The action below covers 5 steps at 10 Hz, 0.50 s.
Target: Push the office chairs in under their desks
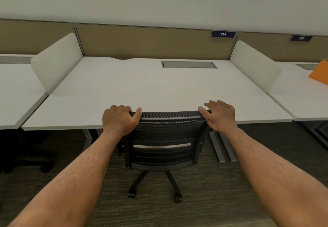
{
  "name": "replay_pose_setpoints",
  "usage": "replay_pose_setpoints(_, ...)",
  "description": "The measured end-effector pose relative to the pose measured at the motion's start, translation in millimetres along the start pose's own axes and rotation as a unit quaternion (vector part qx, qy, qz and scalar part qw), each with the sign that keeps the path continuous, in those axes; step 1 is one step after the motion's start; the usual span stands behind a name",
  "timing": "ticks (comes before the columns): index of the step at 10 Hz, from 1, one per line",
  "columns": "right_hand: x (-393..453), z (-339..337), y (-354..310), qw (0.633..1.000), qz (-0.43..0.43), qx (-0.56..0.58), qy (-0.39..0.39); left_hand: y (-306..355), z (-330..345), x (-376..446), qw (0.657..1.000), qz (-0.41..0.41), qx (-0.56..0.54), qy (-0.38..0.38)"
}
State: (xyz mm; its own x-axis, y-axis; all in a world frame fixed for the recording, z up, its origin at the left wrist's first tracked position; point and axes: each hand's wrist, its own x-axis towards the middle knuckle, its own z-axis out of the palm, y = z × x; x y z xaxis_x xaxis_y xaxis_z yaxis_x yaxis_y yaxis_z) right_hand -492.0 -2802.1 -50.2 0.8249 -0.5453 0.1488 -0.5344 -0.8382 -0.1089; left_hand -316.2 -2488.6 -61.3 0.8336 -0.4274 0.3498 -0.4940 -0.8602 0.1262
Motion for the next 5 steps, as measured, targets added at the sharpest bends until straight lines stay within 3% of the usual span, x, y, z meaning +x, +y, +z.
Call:
replay_pose_setpoints(2,-4.8,-7.4,-1.2,0.999,0.054,0.002,-0.010,6.5,-7.2,0.8,0.999,-0.008,0.029,-0.039)
replay_pose_setpoints(3,-40.9,-6.3,-20.0,0.997,0.042,0.047,0.046,-0.1,-23.4,-30.1,0.999,-0.037,-0.021,-0.025)
replay_pose_setpoints(4,-68.7,9.6,-34.2,0.994,-0.002,0.056,0.093,-9.1,-20.7,-64.4,0.999,-0.018,-0.034,-0.015)
replay_pose_setpoints(5,-115.6,19.6,-66.6,0.989,-0.094,0.072,0.087,-29.7,-31.7,-135.4,0.998,-0.052,-0.047,-0.008)
